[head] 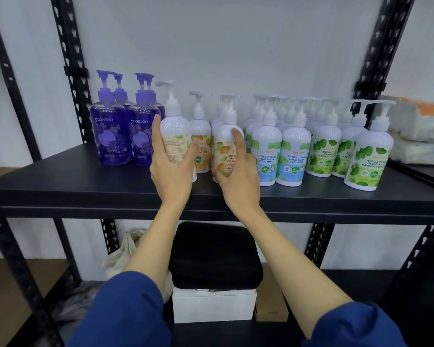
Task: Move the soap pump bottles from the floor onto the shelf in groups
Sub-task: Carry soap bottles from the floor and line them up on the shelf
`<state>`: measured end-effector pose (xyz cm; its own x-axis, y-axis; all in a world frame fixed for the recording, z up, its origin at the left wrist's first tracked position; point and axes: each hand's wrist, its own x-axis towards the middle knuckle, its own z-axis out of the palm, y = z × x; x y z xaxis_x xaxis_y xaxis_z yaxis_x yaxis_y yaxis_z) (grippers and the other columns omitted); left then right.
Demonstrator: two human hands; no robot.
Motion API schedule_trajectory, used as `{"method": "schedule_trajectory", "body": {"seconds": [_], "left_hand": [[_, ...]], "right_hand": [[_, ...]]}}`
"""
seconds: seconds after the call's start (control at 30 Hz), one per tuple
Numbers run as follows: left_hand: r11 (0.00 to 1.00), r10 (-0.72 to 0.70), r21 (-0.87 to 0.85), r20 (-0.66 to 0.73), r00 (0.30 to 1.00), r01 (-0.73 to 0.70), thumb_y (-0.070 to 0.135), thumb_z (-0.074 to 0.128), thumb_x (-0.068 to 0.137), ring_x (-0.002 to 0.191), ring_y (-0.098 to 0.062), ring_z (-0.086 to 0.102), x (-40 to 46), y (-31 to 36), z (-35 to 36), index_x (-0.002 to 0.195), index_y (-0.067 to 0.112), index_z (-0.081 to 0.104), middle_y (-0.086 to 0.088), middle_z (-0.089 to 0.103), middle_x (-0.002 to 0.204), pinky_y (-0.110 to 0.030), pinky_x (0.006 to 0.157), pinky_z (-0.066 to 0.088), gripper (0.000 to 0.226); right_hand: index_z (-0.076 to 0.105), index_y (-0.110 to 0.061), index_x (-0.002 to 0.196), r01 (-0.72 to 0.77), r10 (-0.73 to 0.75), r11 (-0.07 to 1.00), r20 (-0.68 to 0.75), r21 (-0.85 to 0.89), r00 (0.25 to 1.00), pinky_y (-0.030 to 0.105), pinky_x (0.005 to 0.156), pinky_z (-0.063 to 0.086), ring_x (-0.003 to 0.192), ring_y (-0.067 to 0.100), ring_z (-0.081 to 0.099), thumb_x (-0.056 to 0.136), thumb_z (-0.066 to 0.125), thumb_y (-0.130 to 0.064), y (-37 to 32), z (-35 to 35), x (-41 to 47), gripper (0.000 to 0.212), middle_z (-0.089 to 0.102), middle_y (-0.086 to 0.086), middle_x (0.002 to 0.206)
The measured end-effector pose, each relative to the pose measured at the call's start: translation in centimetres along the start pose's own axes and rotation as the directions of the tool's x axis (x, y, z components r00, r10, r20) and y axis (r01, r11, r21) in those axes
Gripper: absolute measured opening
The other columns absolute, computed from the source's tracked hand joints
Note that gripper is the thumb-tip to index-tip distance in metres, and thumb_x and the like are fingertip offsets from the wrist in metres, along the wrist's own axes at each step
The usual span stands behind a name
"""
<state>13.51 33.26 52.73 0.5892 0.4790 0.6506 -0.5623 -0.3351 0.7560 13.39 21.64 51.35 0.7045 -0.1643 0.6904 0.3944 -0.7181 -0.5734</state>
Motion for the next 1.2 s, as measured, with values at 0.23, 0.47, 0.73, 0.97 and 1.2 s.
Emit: {"method": "schedule_trajectory", "body": {"seconds": [0.23, 0.47, 0.73, 0.97, 1.2], "left_hand": [[1.000, 0.011, 0.010, 0.008, 1.000, -0.011, 0.047, 0.066, 0.083, 0.120, -0.017, 0.052, 0.0, 0.0, 0.0, 0.147, 0.036, 0.021, 0.004, 0.046, 0.141, -0.042, 0.098, 0.048, 0.079], [1.000, -0.017, 0.013, 0.036, 0.999, 0.017, 0.046, 0.065, 0.083, 0.121, -0.017, 0.051, -0.2, 0.1, -0.2, 0.148, 0.035, 0.020, 0.004, 0.043, 0.143, -0.042, 0.100, 0.046, 0.080], [0.991, -0.072, 0.124, 0.136, 0.988, 0.055, 0.051, 0.062, 0.084, 0.120, -0.022, 0.051, -0.4, 0.7, 0.7, 0.145, 0.038, 0.018, 0.004, 0.046, 0.140, -0.044, 0.099, 0.043, 0.076], [0.991, -0.102, 0.108, 0.289, 0.952, 0.073, 0.042, 0.066, 0.084, 0.121, -0.021, 0.048, 0.5, -0.2, 0.5, 0.144, 0.033, 0.013, 0.005, 0.040, 0.139, -0.046, 0.099, 0.044, 0.080], [0.958, -0.234, -0.001, 0.572, 0.786, 0.286, -0.002, 0.064, 0.083, 0.124, -0.014, 0.046, 1.8, -0.3, -1.7, 0.148, 0.033, 0.003, 0.000, 0.040, 0.141, -0.032, 0.102, 0.041, 0.096]], "right_hand": [[0.010, -0.032, 0.151, 0.065, -0.065, 0.998, -0.002, 0.013, 0.998, 0.046, 0.081, 0.051, 0.099, 0.028, 0.056, 0.086, 0.067, -0.021, -0.1, -0.7, -0.5, 0.087, 0.054, 0.012, 0.115], [0.068, -0.011, 0.096, 0.264, -0.300, 0.902, -0.055, -0.342, 0.952, 0.030, 0.061, 0.042, 0.076, 0.023, 0.065, 0.094, 0.049, -0.037, 3.4, -2.5, -3.9, 0.033, 0.069, 0.004, 0.080], [0.072, -0.008, 0.099, 0.401, -0.528, 0.767, -0.137, -0.502, 0.838, 0.035, 0.083, 0.043, 0.095, 0.024, 0.066, 0.096, 0.047, -0.035, 6.4, -1.2, -4.8, 0.036, 0.071, 0.007, 0.103], [0.072, -0.008, 0.098, 0.380, -0.521, 0.788, -0.197, -0.484, 0.830, 0.035, 0.083, 0.043, 0.093, 0.024, 0.066, 0.094, 0.050, -0.034, 6.4, -0.6, -4.8, 0.034, 0.072, 0.007, 0.101], [0.072, -0.008, 0.098, 0.380, -0.522, 0.795, -0.216, -0.472, 0.825, 0.034, 0.085, 0.042, 0.093, 0.024, 0.066, 0.094, 0.050, -0.035, 6.5, -0.6, -4.8, 0.035, 0.072, 0.007, 0.101]]}}
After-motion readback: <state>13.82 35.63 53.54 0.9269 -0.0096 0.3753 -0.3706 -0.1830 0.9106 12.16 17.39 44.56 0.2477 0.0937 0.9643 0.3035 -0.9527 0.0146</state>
